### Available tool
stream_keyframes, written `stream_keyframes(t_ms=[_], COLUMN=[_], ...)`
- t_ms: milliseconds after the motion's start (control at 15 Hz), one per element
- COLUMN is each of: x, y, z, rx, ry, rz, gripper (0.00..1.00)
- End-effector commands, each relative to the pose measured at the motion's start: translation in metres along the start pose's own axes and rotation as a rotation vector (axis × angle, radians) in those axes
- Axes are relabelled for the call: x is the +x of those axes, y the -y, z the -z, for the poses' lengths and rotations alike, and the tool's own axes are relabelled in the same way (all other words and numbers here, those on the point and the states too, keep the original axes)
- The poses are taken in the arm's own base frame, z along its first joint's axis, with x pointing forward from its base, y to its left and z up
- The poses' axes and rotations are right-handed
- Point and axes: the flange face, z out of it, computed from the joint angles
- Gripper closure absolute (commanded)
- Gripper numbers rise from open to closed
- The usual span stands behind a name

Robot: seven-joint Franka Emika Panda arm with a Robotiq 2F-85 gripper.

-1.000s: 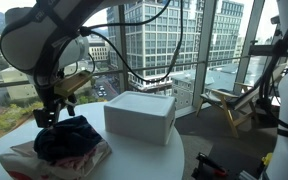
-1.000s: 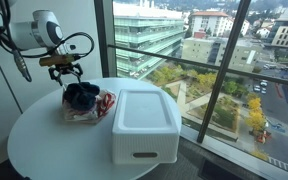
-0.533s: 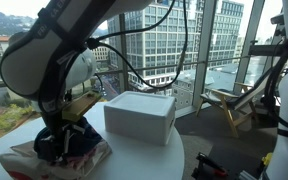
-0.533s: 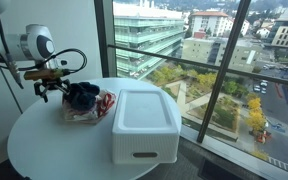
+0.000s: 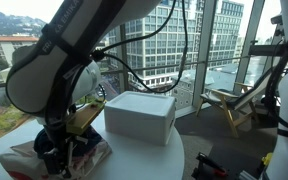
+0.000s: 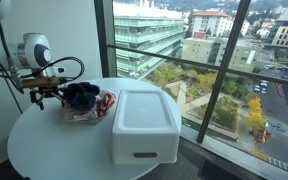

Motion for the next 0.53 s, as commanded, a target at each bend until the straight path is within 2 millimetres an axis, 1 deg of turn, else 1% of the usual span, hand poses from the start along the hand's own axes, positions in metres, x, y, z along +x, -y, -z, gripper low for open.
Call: stream_keyframes(t_ms=[0,467], x=[0.002,0.017], y=[0.007,0.002], z=[-0.017,-0.061], rx=[0.025,0.017], ry=[-0.005,-0.044], rz=[-0.018,-0.043], gripper=[0.00,0.00])
